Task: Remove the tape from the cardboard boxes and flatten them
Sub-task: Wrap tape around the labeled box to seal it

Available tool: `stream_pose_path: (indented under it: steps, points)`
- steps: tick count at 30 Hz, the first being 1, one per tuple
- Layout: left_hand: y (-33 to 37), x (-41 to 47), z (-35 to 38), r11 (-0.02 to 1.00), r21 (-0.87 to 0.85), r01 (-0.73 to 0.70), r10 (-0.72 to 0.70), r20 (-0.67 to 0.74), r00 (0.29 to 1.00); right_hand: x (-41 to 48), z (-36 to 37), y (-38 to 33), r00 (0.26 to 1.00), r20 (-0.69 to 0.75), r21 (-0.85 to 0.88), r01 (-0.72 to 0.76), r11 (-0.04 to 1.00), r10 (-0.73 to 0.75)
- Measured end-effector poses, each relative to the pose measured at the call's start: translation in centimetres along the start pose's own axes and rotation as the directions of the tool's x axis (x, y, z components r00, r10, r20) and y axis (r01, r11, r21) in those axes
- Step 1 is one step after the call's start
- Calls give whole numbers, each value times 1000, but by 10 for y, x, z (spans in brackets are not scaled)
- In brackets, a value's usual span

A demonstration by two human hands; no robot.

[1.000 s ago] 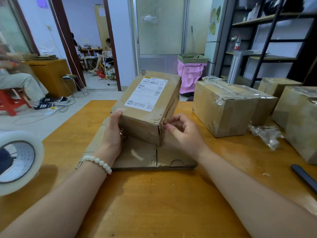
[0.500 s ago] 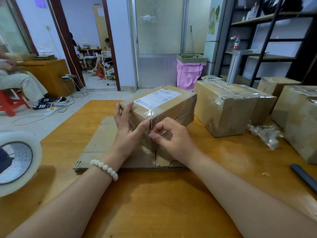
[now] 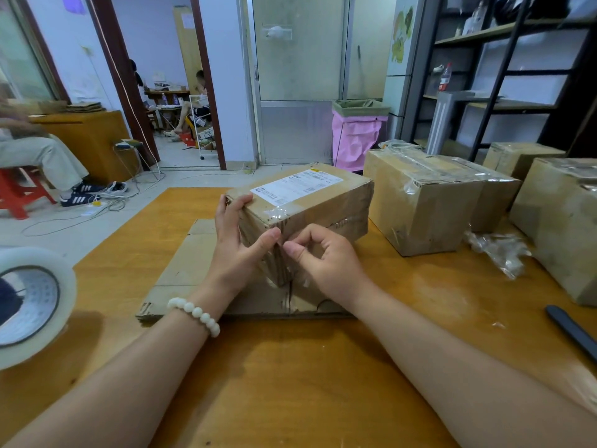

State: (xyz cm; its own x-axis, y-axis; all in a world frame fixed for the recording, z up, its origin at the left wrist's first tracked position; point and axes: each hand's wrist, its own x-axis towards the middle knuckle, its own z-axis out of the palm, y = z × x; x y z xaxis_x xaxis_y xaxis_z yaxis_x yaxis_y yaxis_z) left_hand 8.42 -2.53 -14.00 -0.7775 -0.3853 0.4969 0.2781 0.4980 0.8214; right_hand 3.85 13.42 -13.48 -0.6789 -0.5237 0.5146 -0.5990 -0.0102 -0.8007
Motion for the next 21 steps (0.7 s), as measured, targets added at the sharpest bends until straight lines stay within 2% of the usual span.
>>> stream_pose_path:
  steps: [5,10,14,16,18,19,21]
  points:
    - [-1,2,-3,1000,26,-14,15,-42,999,1,-3,0,992,0,125,-128,984,129]
    - [-3,3,-5,999,50,-16,18,-47,999,2,-3,1,982,-33,218,-173,961,184]
    - [-2,4,-6,998,64,-16,19,-36,999,5,-6,-2,962,-22,386,-242,890,271]
    - [-3,4,-6,997,72,-20,23,-30,999,5,-6,-4,961,-28,390,-243,888,275]
    - [-3,4,-5,996,78,-37,39,-24,999,5,-7,-6,972,-72,336,-189,923,225]
    - [-3,4,-5,995,80,-51,53,-22,998,4,-8,-8,981,-115,276,-118,954,155]
    - [-3,4,-5,994,83,-77,78,-14,997,3,-9,-6,978,-192,25,93,995,-87]
